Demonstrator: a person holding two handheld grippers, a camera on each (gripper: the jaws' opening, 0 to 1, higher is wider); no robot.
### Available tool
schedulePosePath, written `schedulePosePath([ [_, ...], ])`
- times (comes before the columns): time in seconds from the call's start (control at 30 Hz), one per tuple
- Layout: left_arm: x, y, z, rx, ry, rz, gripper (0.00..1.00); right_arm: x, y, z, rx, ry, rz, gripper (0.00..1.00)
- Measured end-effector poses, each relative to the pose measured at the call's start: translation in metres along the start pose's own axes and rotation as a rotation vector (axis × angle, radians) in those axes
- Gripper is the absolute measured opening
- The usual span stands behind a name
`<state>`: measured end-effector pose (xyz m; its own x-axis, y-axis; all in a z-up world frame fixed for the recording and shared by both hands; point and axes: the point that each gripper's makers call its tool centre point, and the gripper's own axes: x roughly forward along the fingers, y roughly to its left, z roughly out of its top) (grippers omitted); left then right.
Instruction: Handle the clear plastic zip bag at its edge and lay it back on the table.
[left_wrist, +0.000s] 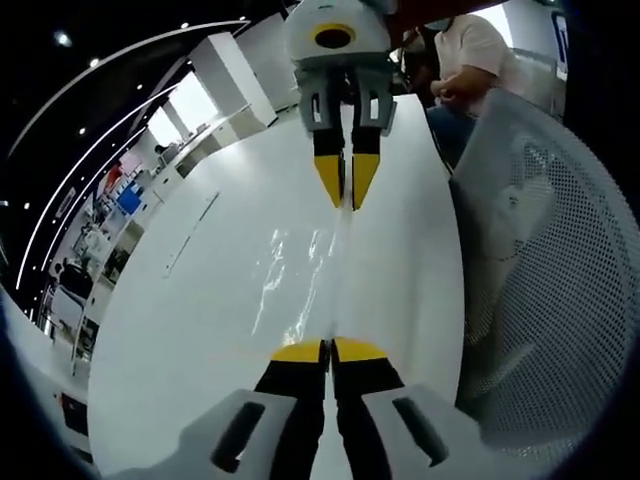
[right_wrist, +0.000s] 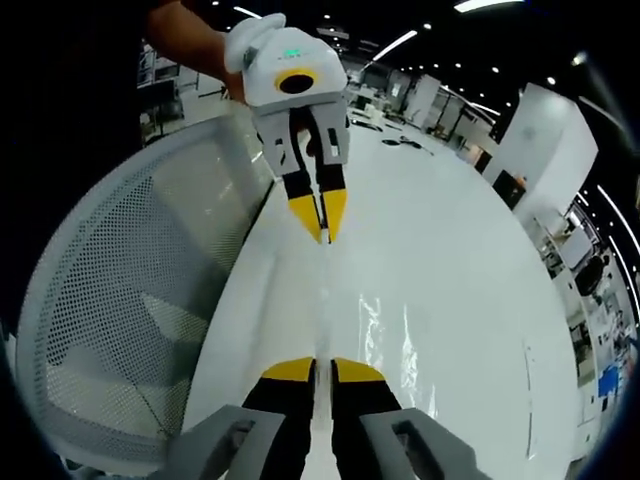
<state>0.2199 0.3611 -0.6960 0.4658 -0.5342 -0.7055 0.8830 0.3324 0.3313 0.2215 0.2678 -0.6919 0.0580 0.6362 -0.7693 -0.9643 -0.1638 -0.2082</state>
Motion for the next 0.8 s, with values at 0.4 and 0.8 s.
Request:
schedulePosePath([
  [0.4,0.001,-0.001,0.011,0.007,-0.008,-0.024,0.0,0.011,0.0,0.033,0.014,-0.075,-0.016,0.07],
  [0.8,0.004,-0.006,0.018,0.026,-0.009,-0.05,0.0,0.021,-0.002,0.058,0.019,-0.13,-0.019,0.07],
])
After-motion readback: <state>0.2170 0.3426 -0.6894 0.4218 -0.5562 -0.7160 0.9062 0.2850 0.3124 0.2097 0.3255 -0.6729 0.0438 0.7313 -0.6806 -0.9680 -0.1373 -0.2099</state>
